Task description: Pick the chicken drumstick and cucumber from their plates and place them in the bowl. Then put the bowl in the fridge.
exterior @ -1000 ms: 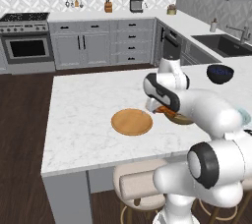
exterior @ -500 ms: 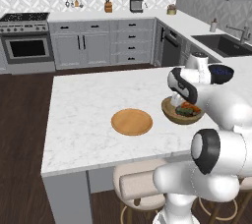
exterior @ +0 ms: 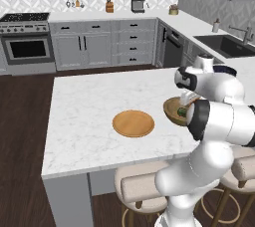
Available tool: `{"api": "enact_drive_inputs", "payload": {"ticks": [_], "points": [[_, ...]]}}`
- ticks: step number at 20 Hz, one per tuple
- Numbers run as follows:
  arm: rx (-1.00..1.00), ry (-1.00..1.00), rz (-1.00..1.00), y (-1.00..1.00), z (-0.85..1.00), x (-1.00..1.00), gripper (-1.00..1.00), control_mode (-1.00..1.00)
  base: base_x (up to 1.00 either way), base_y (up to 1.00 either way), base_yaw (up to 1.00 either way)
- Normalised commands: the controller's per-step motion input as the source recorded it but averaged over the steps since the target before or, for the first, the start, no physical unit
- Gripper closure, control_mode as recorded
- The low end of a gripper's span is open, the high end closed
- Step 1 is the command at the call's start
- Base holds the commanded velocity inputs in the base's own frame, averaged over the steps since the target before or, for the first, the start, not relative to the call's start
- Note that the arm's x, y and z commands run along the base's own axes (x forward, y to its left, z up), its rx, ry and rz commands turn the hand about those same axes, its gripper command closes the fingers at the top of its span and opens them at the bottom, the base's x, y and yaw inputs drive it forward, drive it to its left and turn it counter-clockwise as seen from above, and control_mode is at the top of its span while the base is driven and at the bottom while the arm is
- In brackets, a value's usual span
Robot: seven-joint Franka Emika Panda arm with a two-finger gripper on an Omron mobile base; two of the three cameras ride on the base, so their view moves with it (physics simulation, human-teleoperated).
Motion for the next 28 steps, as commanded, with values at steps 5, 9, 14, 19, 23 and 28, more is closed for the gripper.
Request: {"api": "enact_drive_inputs", "payload": {"ticks": [5, 9, 14, 19, 23, 28], "points": [[0.0, 0.02, 0.0, 0.02, -0.47, 0.13, 1.0, -1.0, 0.0, 0.0, 0.0], [0.0, 0.0, 0.0, 0.01, -0.34, 0.31, 1.0, -1.0, 0.0, 0.0, 0.0], [0.0, 0.0, 0.0, 0.0, -0.45, 0.26, 1.0, -1.0, 0.0, 0.0, 0.0], [0.0, 0.0, 0.0, 0.0, -0.32, 0.38, -1.0, -1.0, 0.0, 0.0, 0.0], [0.0, 0.0, 0.0, 0.0, -0.1, 0.1, -1.0, -1.0, 0.0, 0.0, 0.0], [0.0, 0.0, 0.0, 0.01, 0.03, -0.07, -1.0, -1.0, 0.0, 0.0, 0.0]]}}
